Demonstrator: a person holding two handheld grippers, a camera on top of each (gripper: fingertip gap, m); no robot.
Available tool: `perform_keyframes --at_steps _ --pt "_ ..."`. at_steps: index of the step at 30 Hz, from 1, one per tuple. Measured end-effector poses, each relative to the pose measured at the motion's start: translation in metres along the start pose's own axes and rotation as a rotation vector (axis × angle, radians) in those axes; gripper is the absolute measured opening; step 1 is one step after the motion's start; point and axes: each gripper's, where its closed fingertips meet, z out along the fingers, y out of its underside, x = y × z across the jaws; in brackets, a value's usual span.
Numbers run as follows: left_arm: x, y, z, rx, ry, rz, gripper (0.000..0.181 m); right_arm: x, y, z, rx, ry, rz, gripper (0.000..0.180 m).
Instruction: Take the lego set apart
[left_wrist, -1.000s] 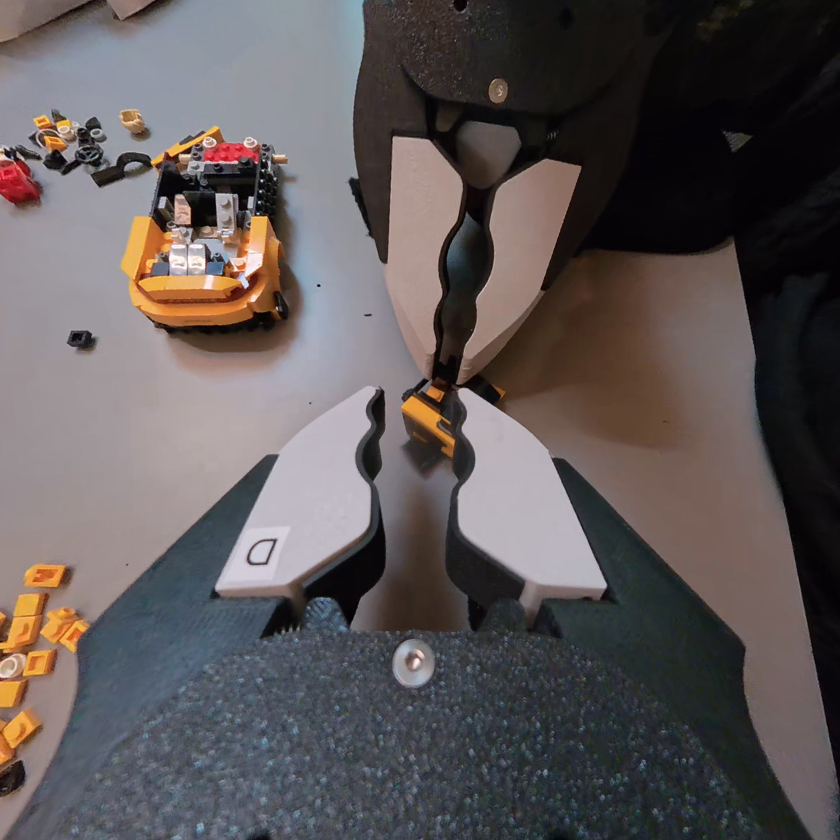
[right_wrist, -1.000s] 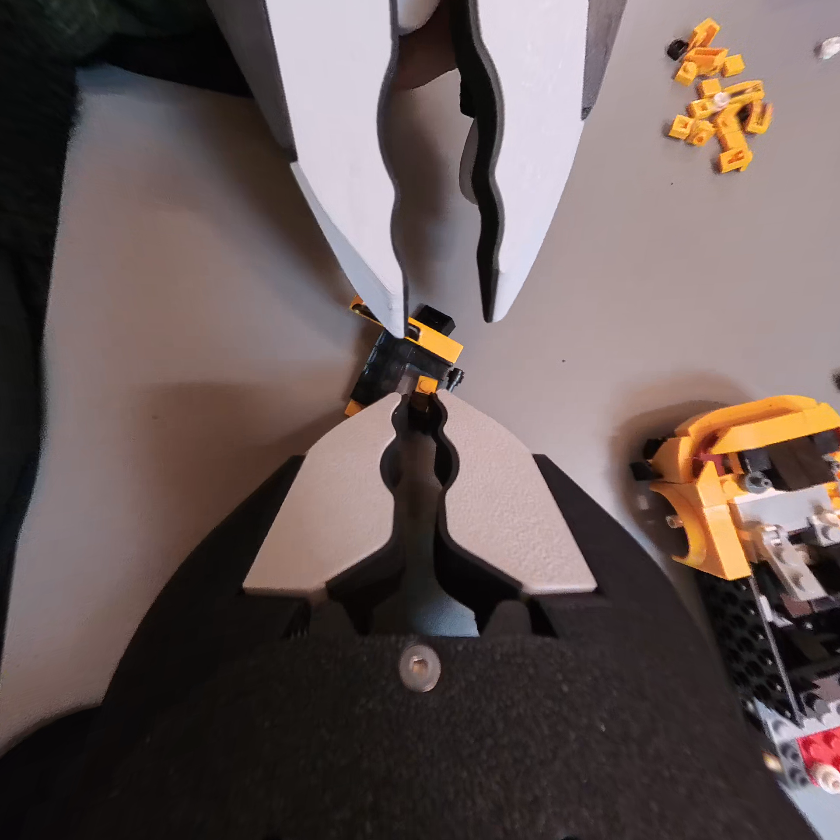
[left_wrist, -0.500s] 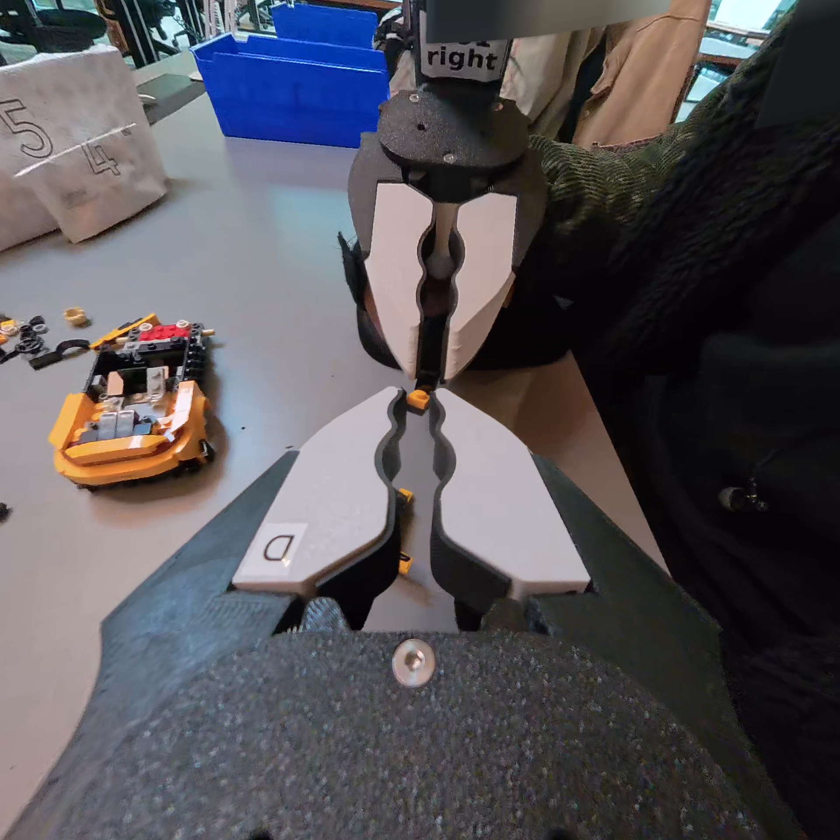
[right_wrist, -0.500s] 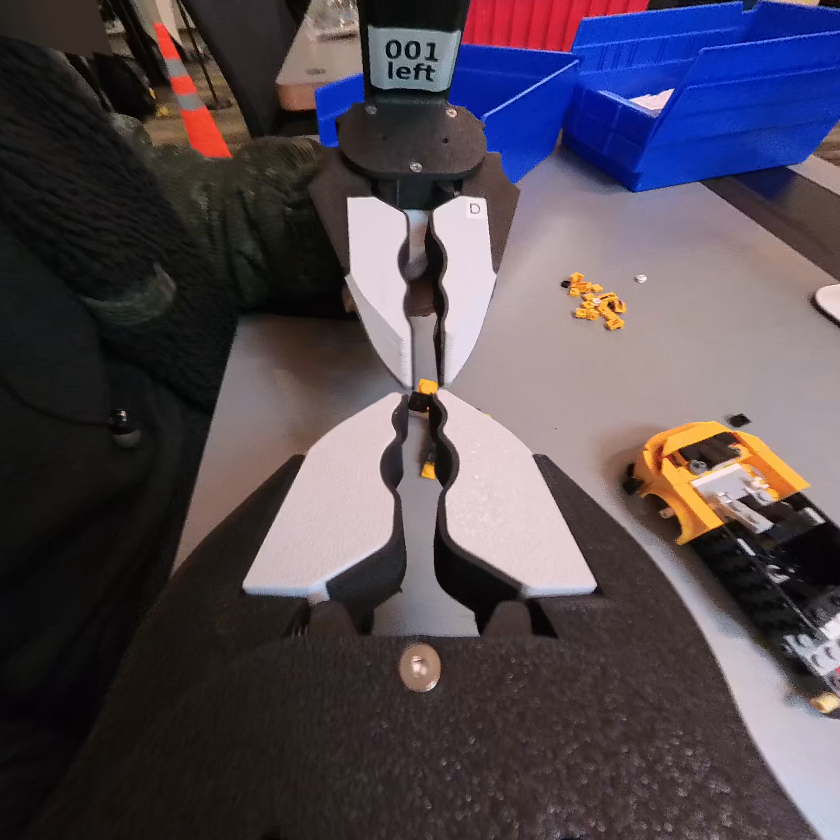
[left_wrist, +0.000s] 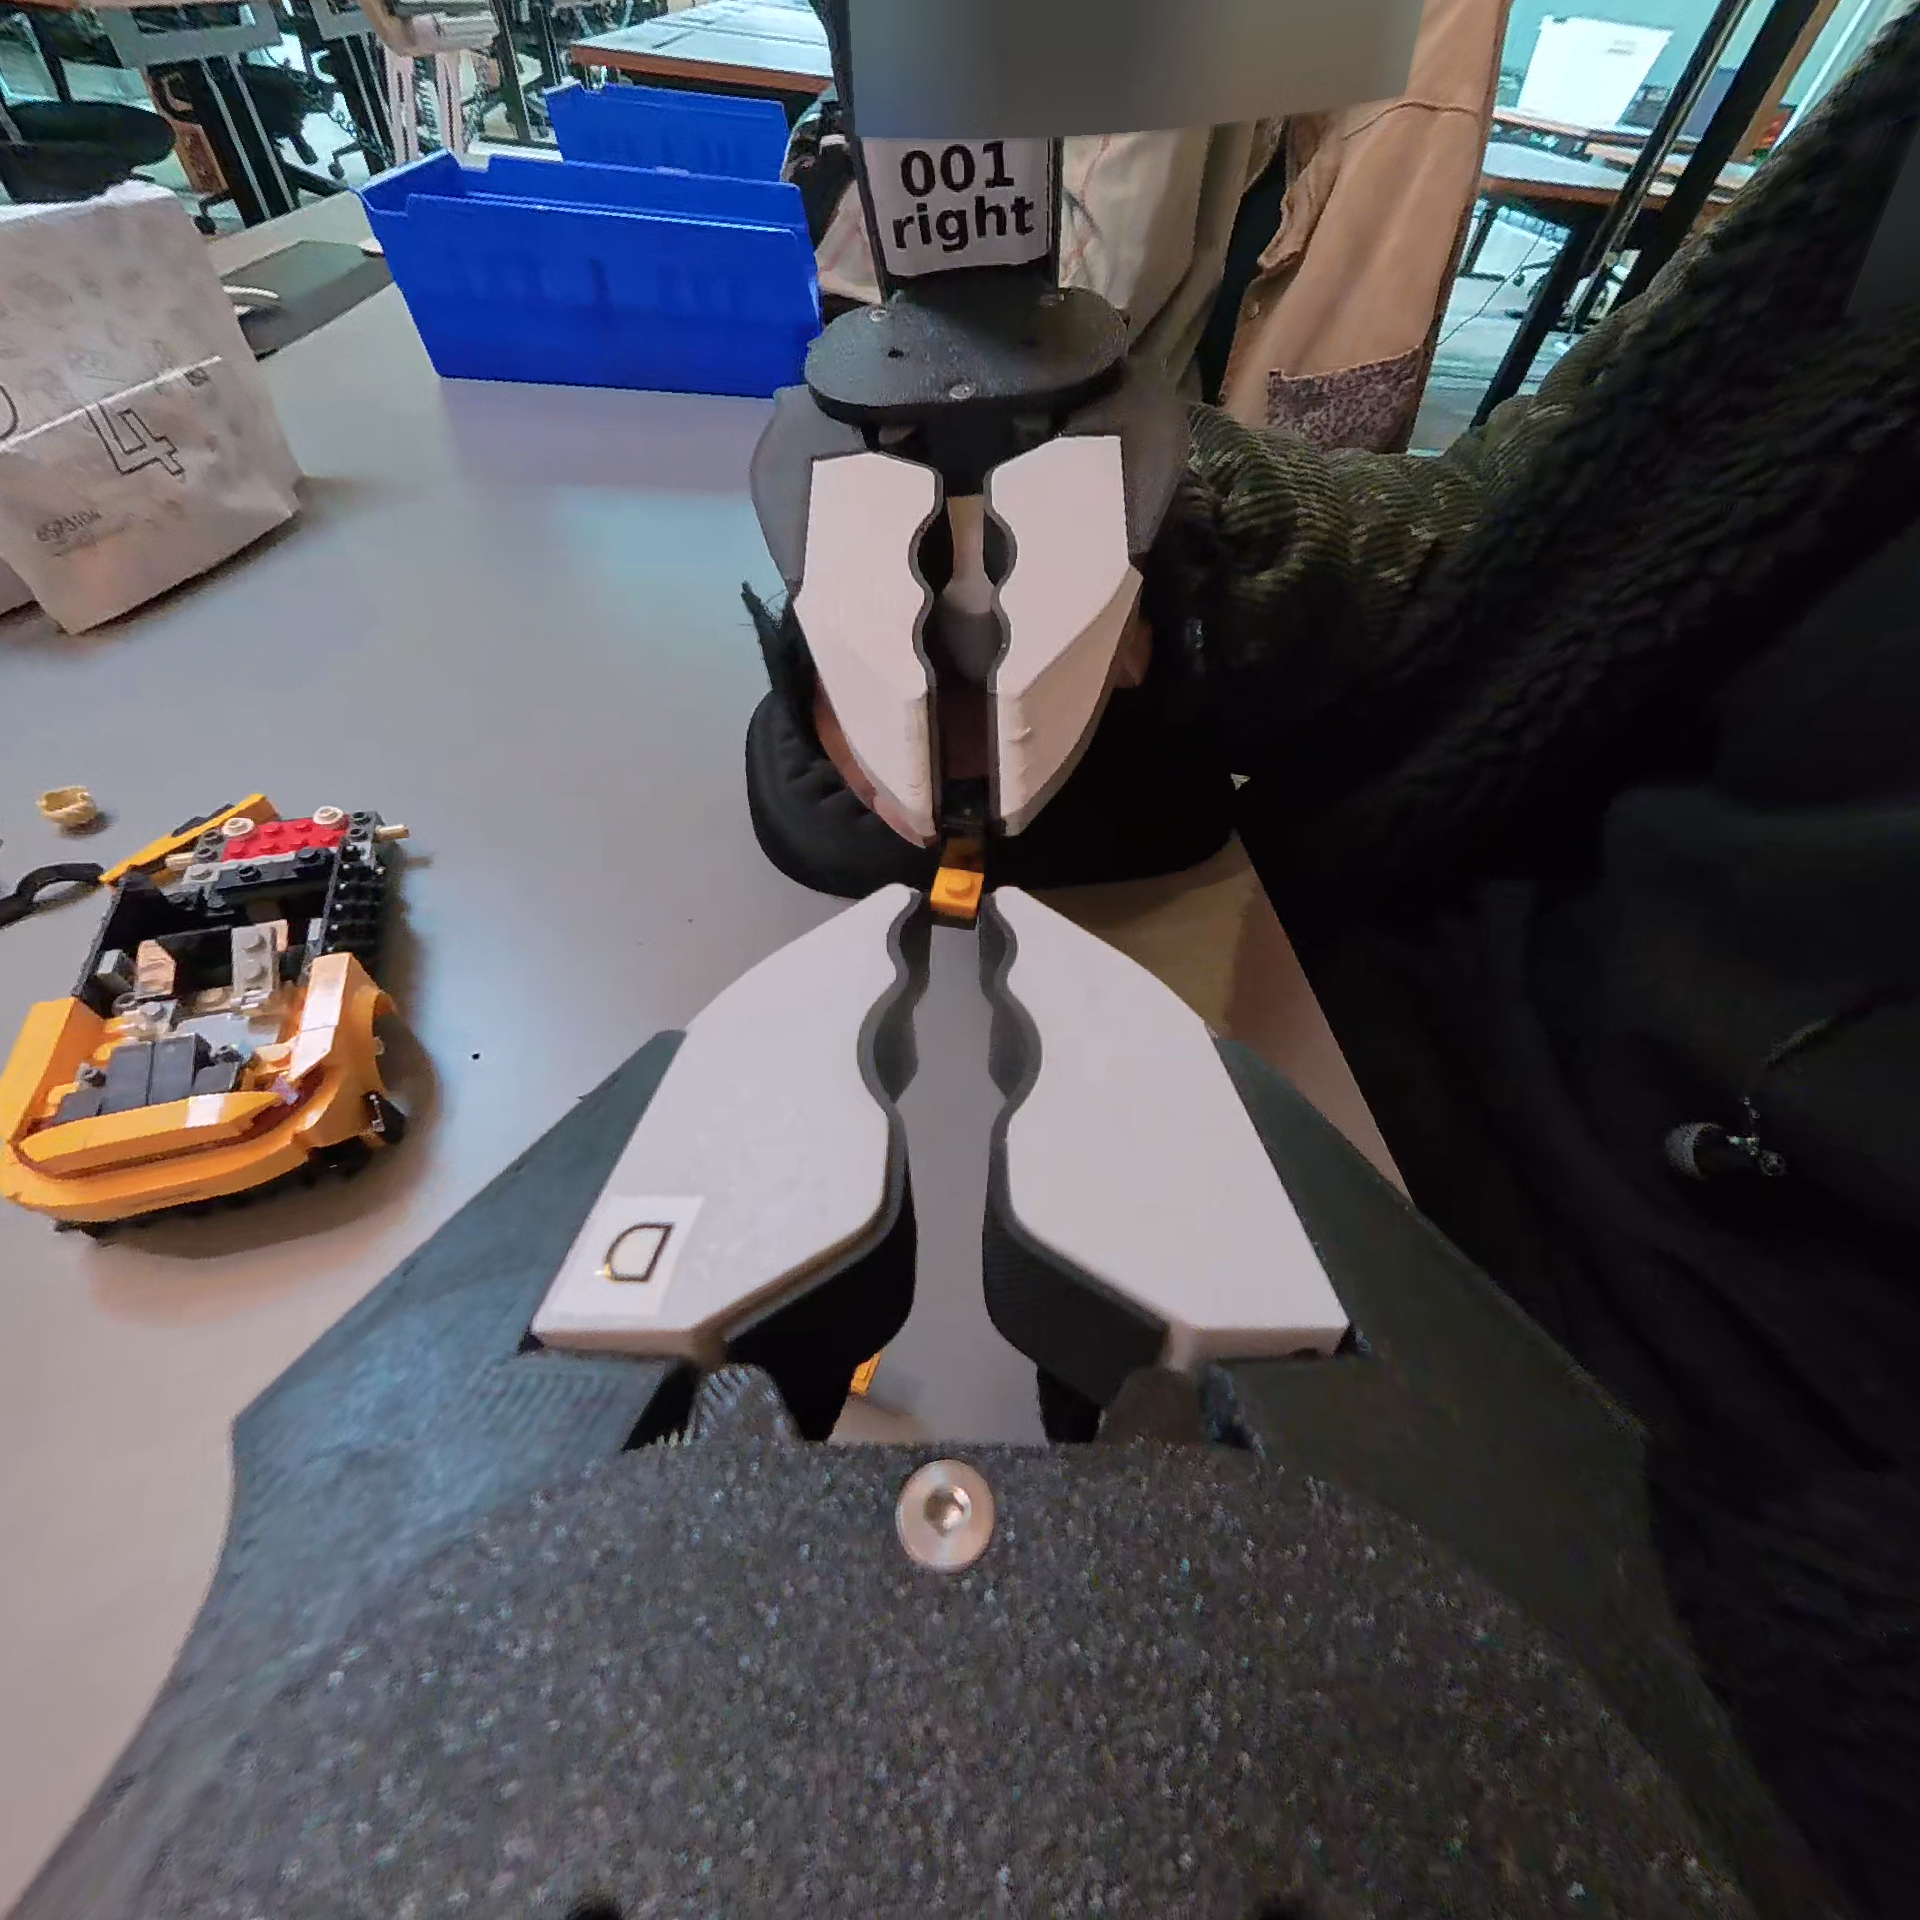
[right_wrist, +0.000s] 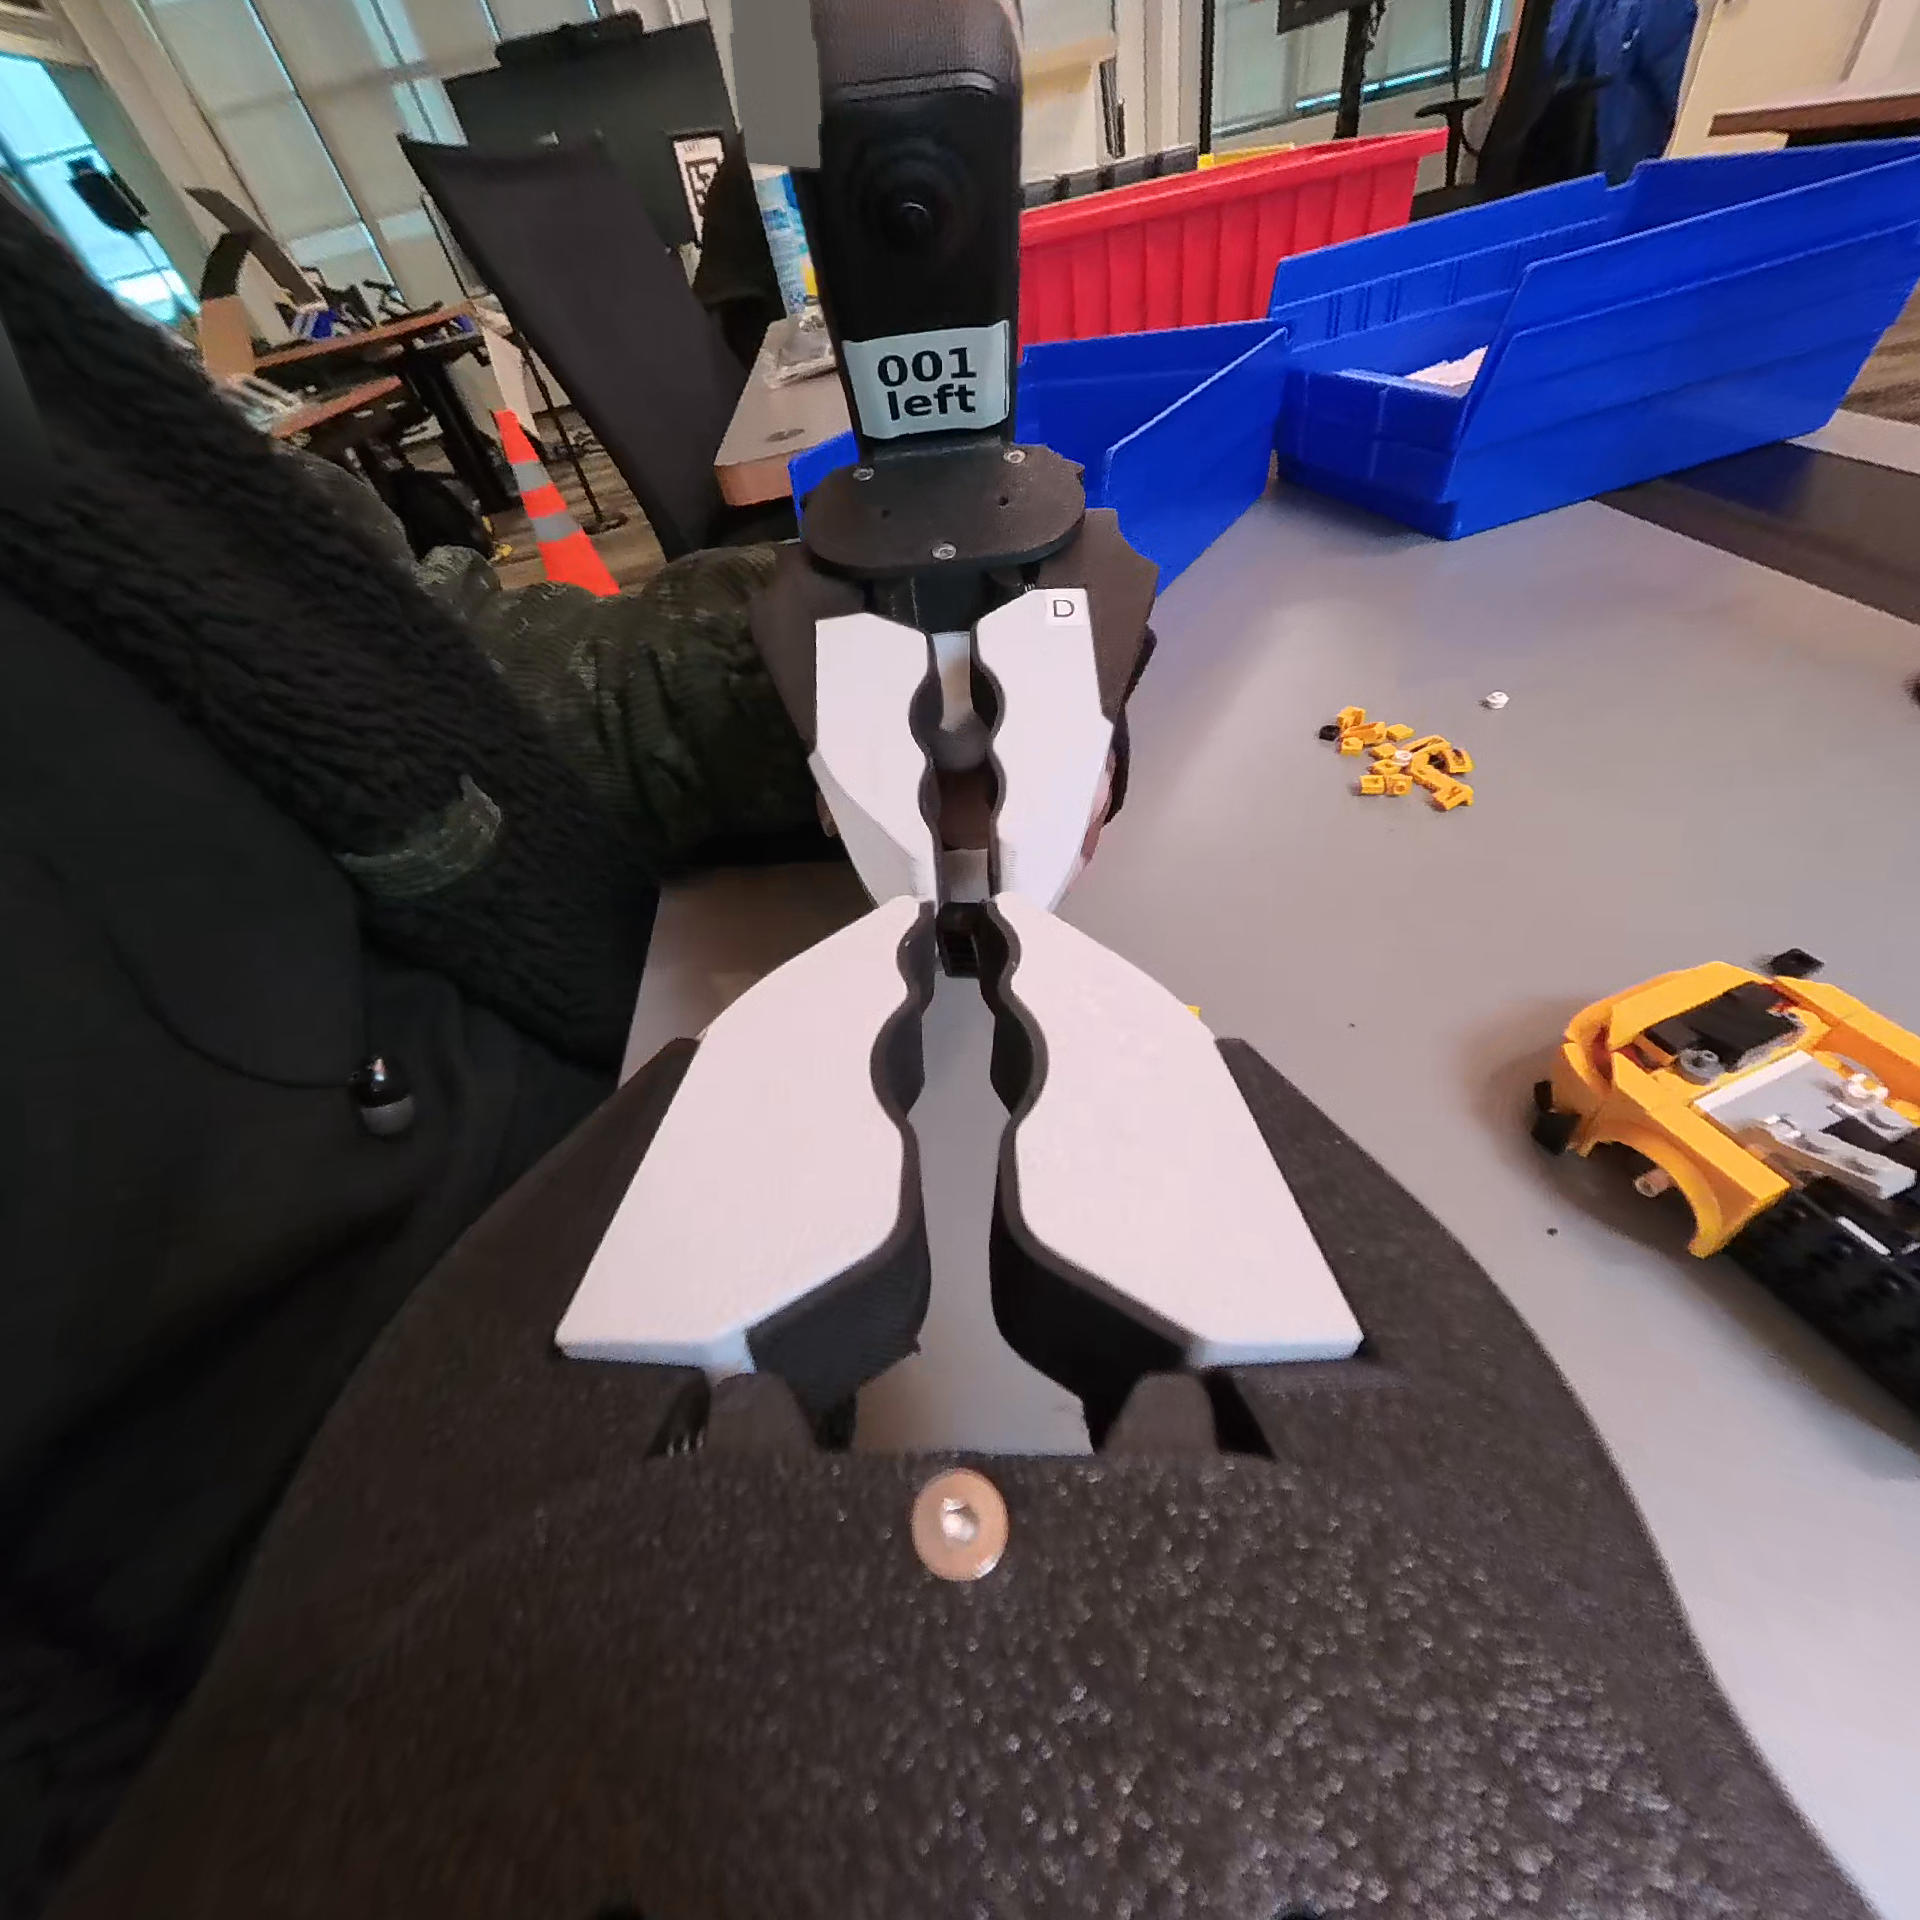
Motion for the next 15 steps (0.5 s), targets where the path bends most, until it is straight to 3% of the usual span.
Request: perform_keyframes --at_steps 6,10,15 --pt "-0.006 -0.001 0.001 0.021 0.001 -0.104 0.008 0.008 0.0 -0.002 0.039 -0.005 0.075 0.007" --pt "-0.011 -0.009 -0.003 0.087 0.025 -0.209 0.008 0.014 -0.003 -0.006 0.079 0.009 0.097 0.02" --pt "-0.019 -0.014 -0.001 0.079 0.028 -0.226 0.008 0.019 -0.005 0.001 0.047 0.002 0.073 0.012"
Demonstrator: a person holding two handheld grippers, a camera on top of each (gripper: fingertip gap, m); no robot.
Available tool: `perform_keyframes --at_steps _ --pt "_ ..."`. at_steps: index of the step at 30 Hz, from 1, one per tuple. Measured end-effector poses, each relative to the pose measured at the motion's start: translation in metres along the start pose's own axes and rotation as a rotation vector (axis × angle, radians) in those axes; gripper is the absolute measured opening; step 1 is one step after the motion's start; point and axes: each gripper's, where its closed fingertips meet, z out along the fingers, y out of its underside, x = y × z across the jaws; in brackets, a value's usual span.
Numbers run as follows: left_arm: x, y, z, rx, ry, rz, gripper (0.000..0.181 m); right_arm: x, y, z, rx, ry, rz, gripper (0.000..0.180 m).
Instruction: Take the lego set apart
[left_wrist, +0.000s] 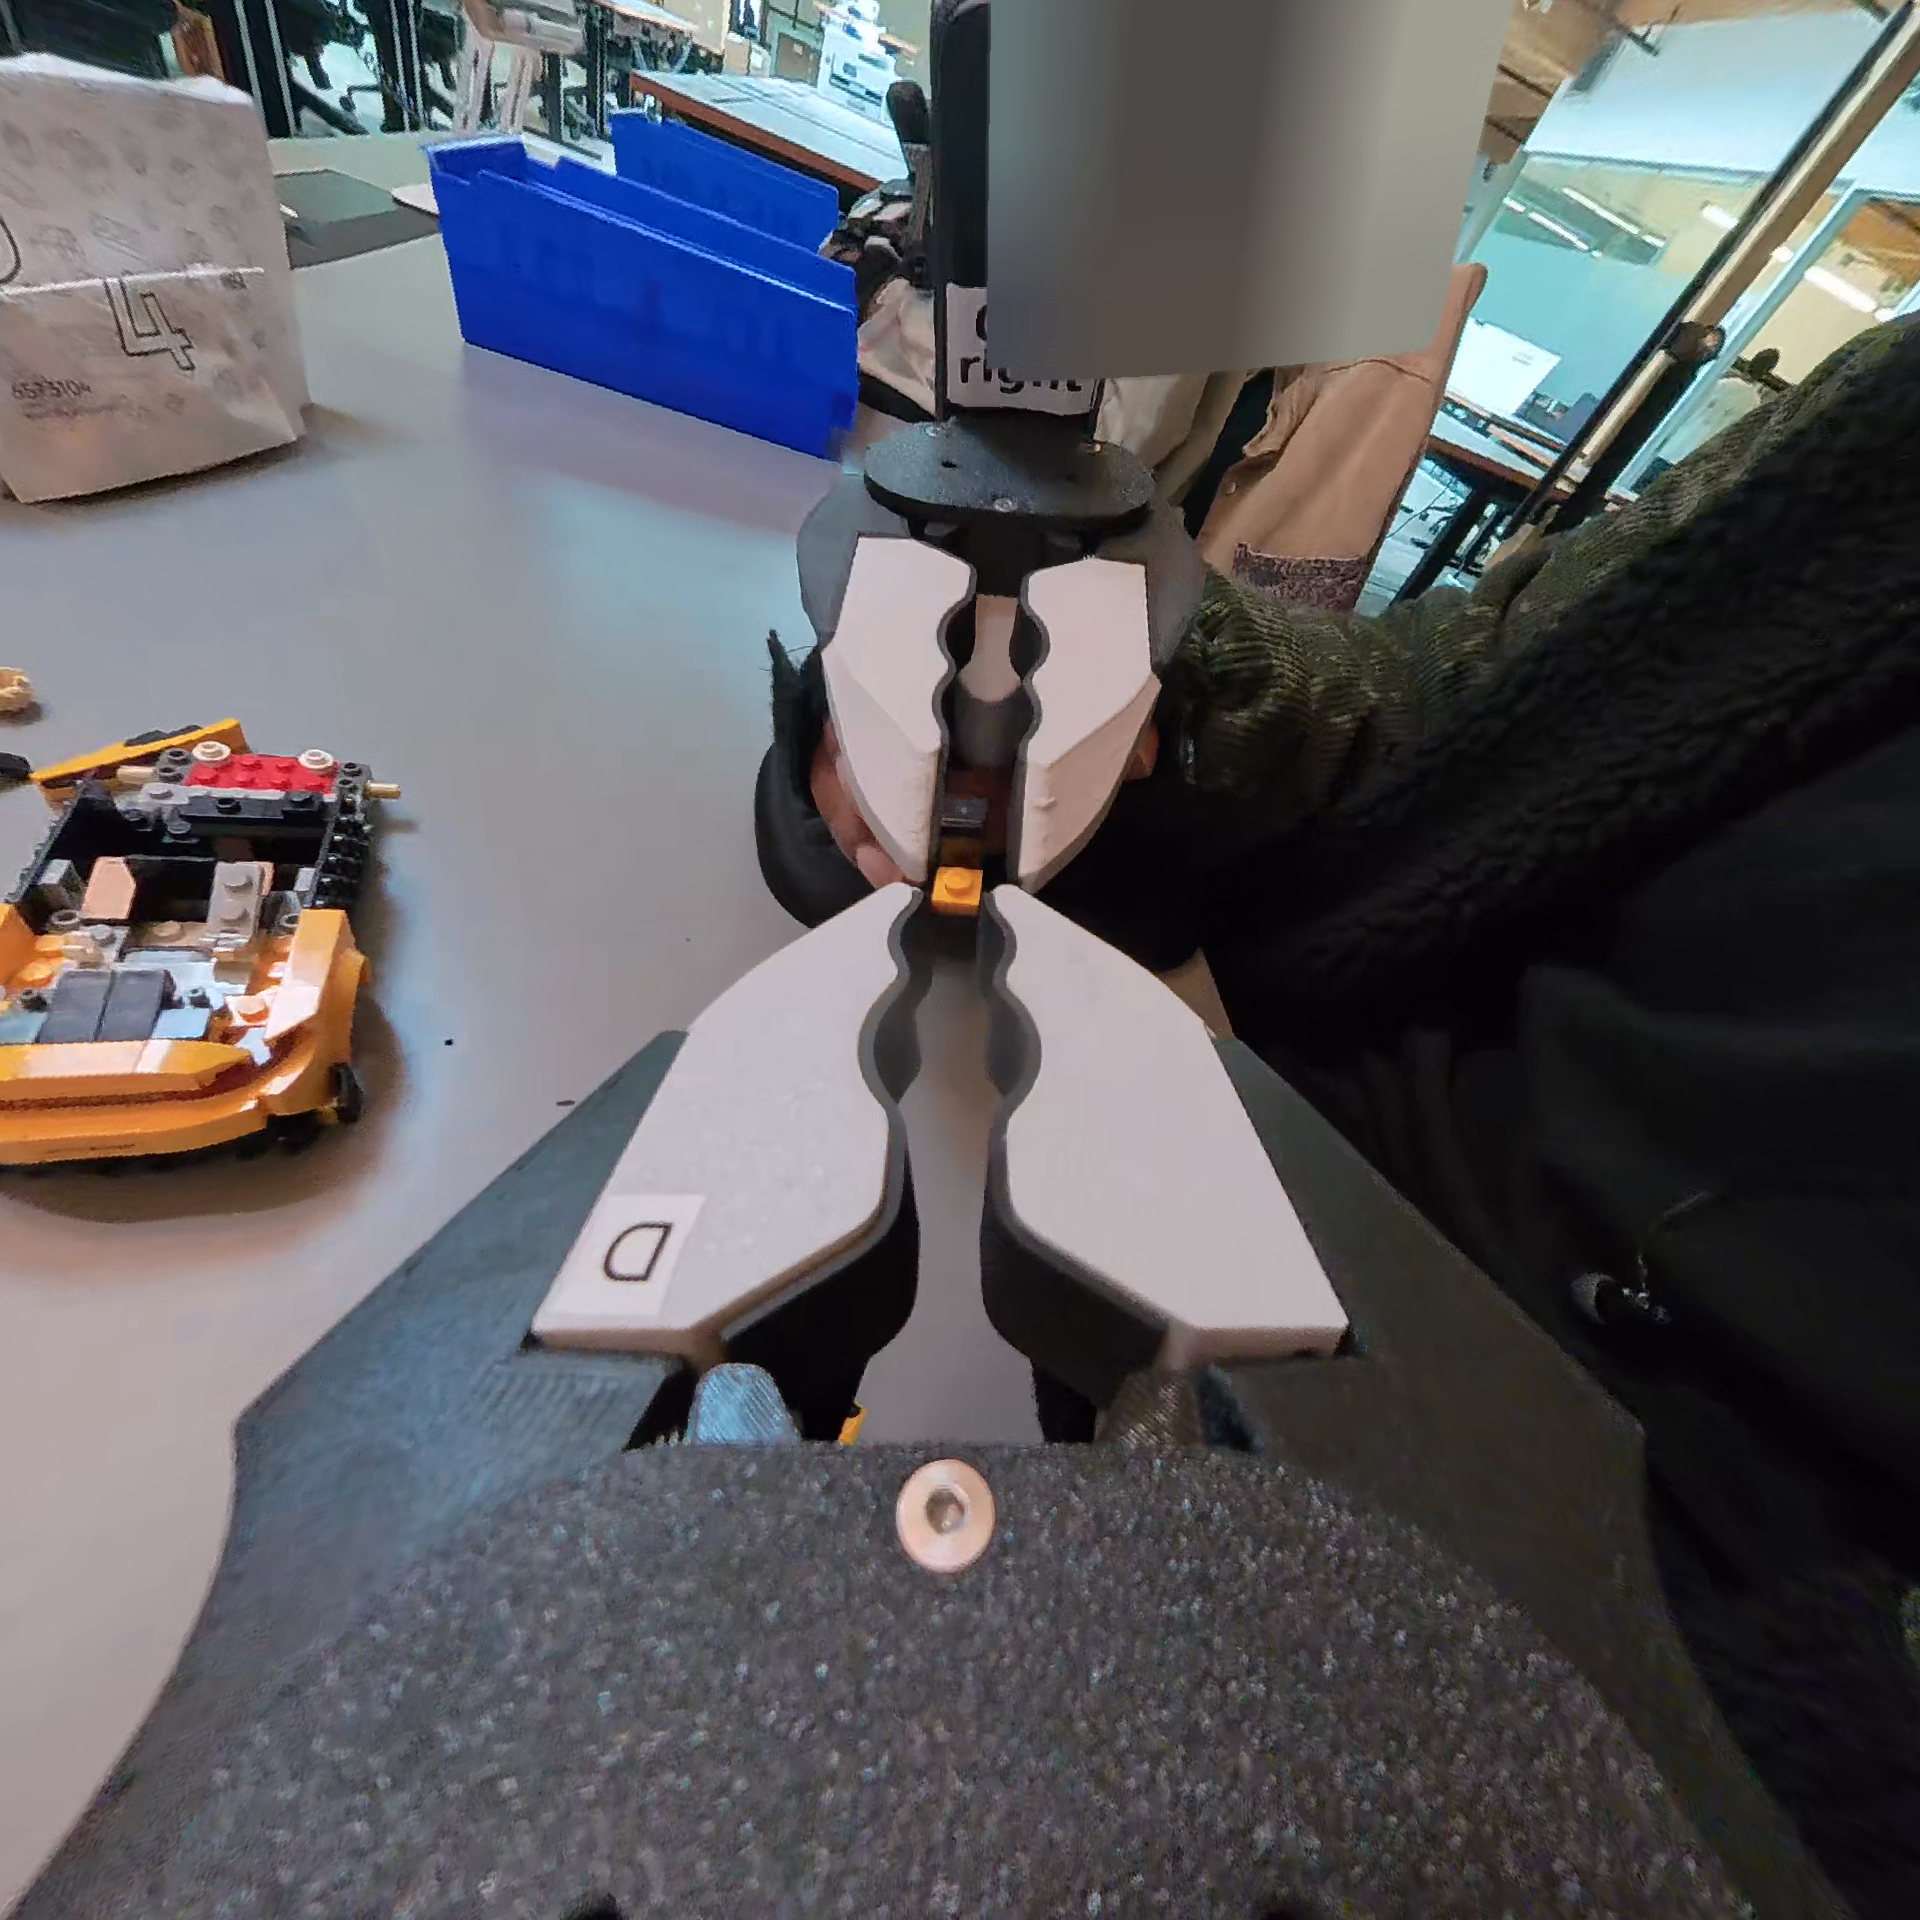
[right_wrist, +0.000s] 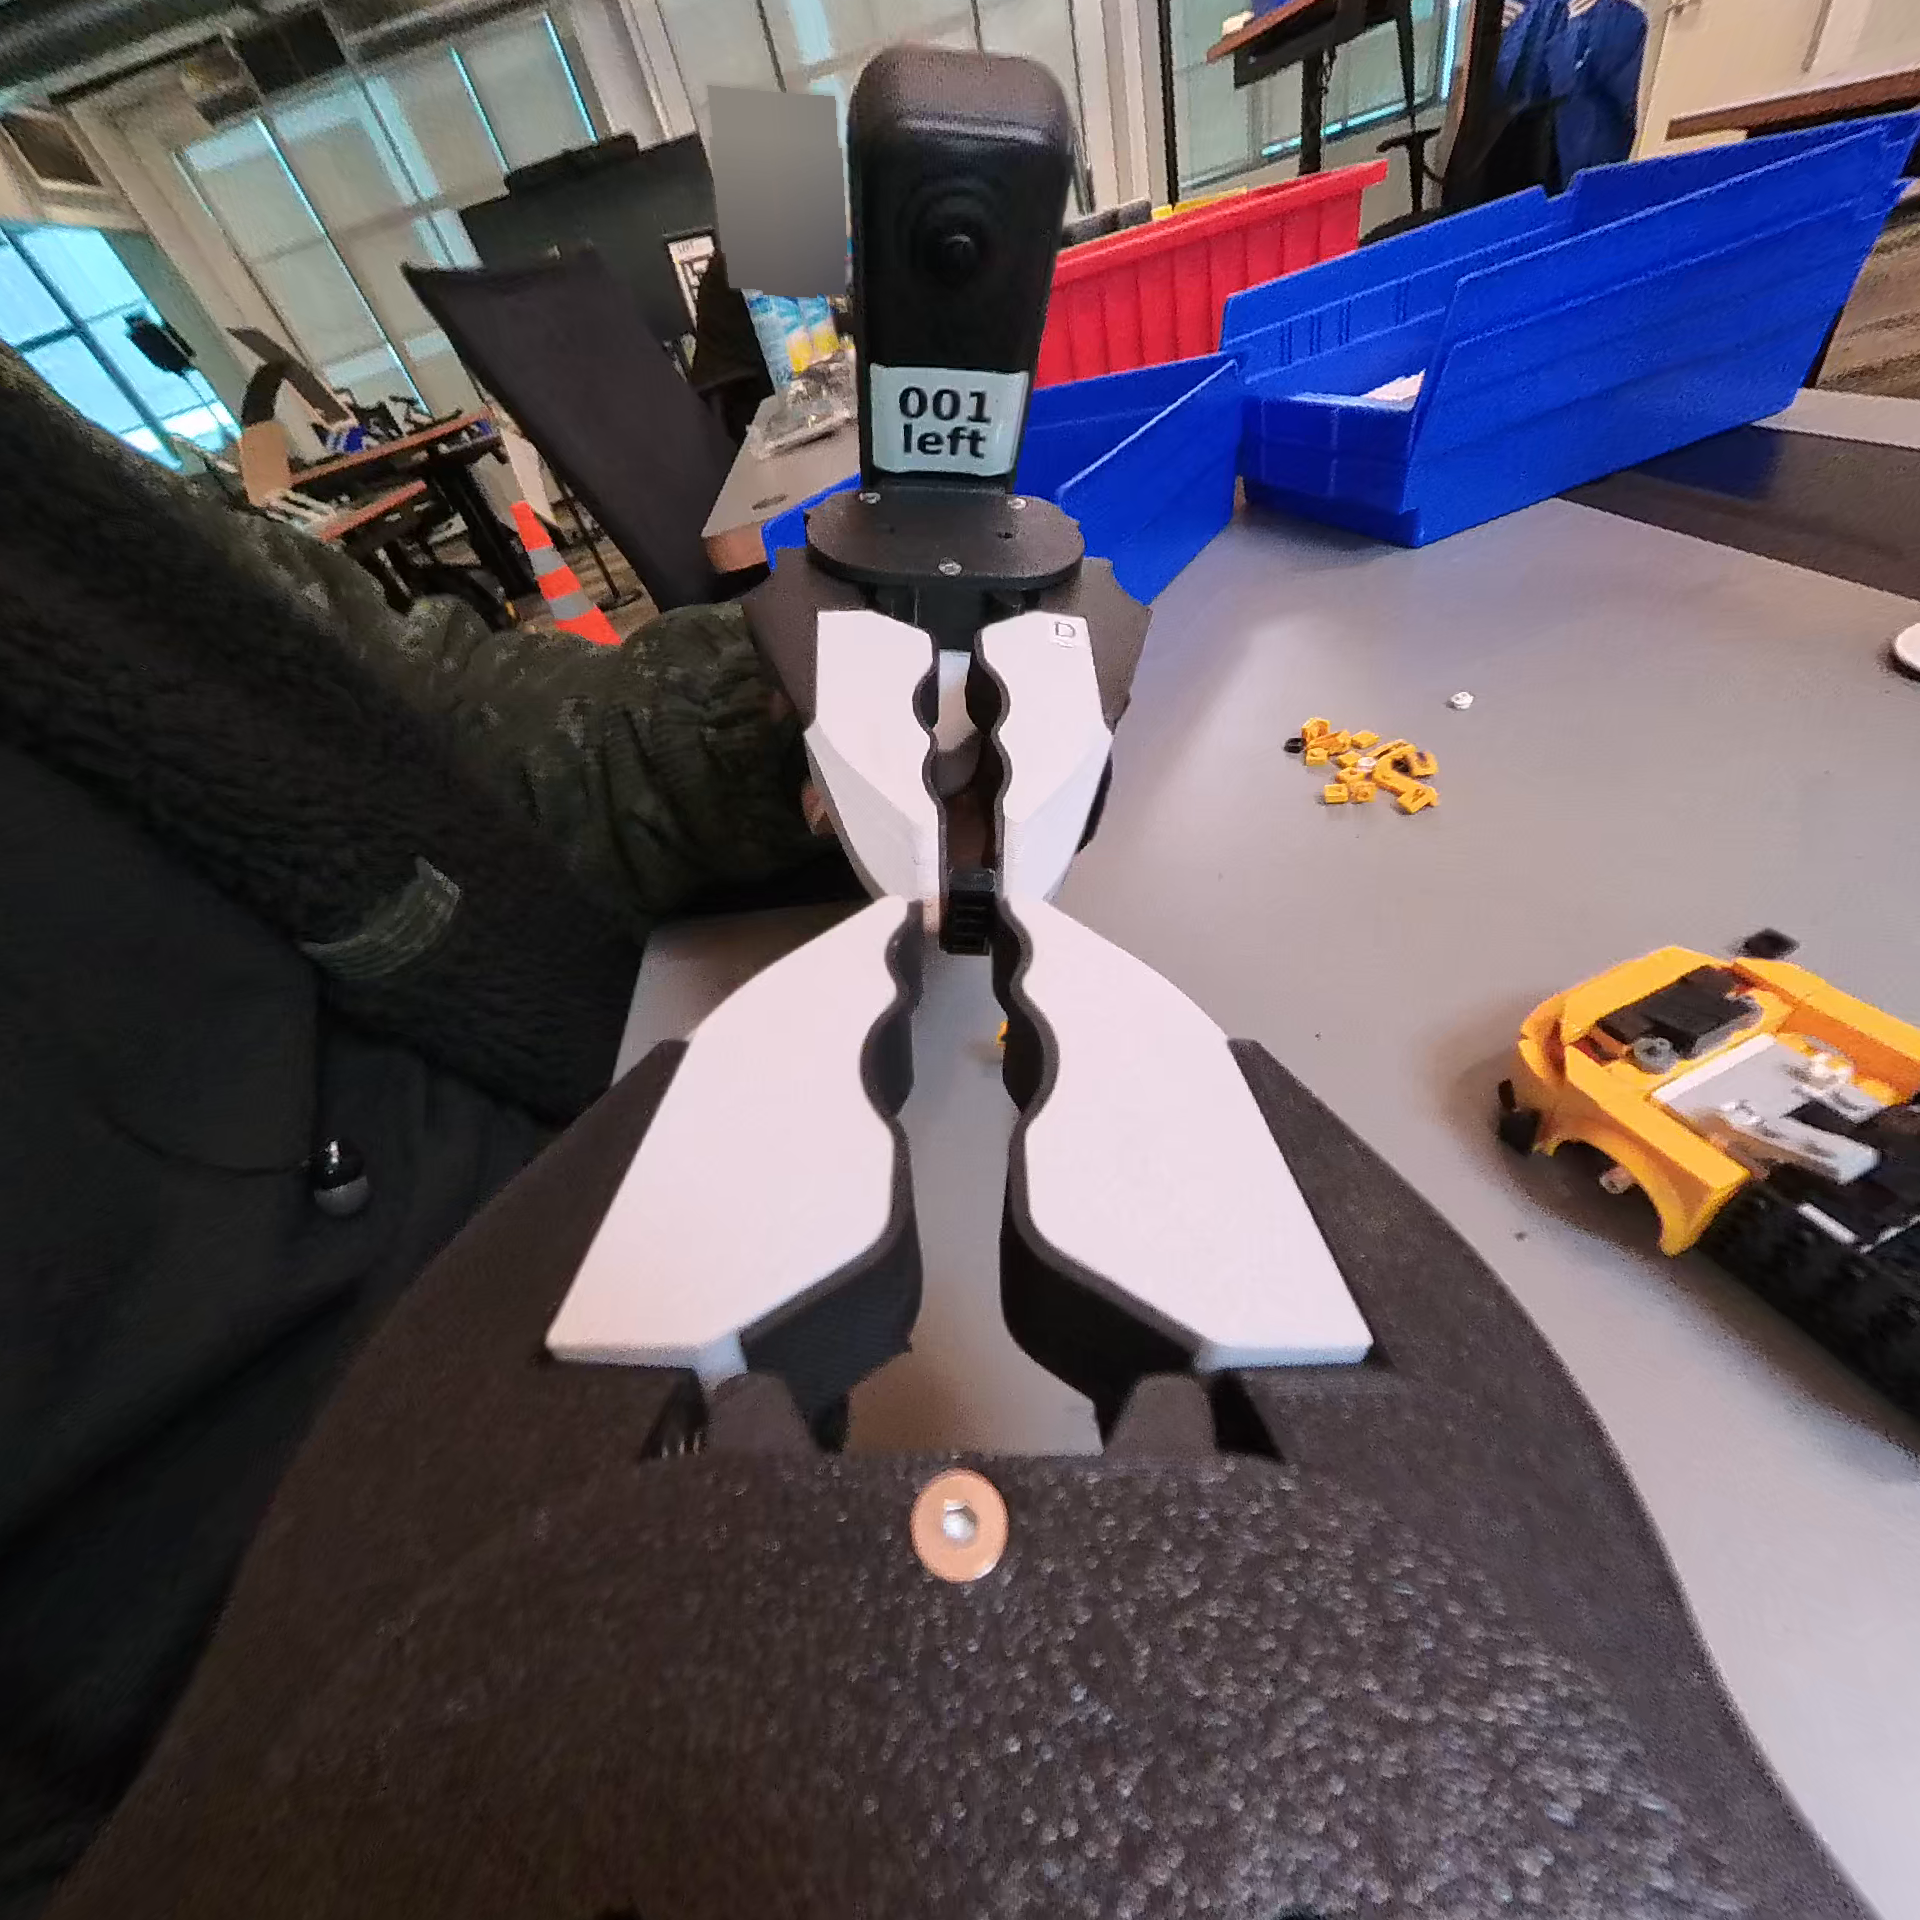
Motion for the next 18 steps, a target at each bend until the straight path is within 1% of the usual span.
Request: perform_keyframes --at_steps 2,6,8,10,14,16,17,18 --pt "-0.006 -0.004 -0.001 0.003 0.016 -0.029 0.008 0.009 -0.004 -0.001 -0.007 -0.007 0.002 0.007" --pt "-0.025 -0.011 -0.001 -0.012 0.071 -0.131 0.008 0.028 -0.009 0.0 -0.03 -0.066 0.077 0.007" --pt "-0.032 -0.017 -0.002 -0.027 0.101 -0.14 0.008 0.037 -0.014 -0.001 -0.023 -0.096 0.147 0.007" --pt "-0.036 -0.022 -0.001 -0.042 0.117 -0.118 0.015 0.041 -0.018 -0.002 -0.012 -0.102 0.184 0.007" --pt "-0.028 -0.021 0.005 -0.065 0.127 -0.073 0.012 0.034 -0.017 -0.007 0.015 -0.119 0.229 0.007" --pt "-0.022 -0.015 0.009 -0.094 0.133 -0.087 0.012 0.026 -0.011 -0.011 0.013 -0.153 0.25 0.007" --pt "-0.02 -0.011 0.01 -0.112 0.138 -0.096 0.008 0.026 -0.007 -0.011 0.012 -0.14 0.243 0.007" --pt "-0.018 -0.008 0.011 -0.117 0.157 -0.112 0.008 0.024 -0.005 -0.011 0.012 -0.143 0.234 0.007"
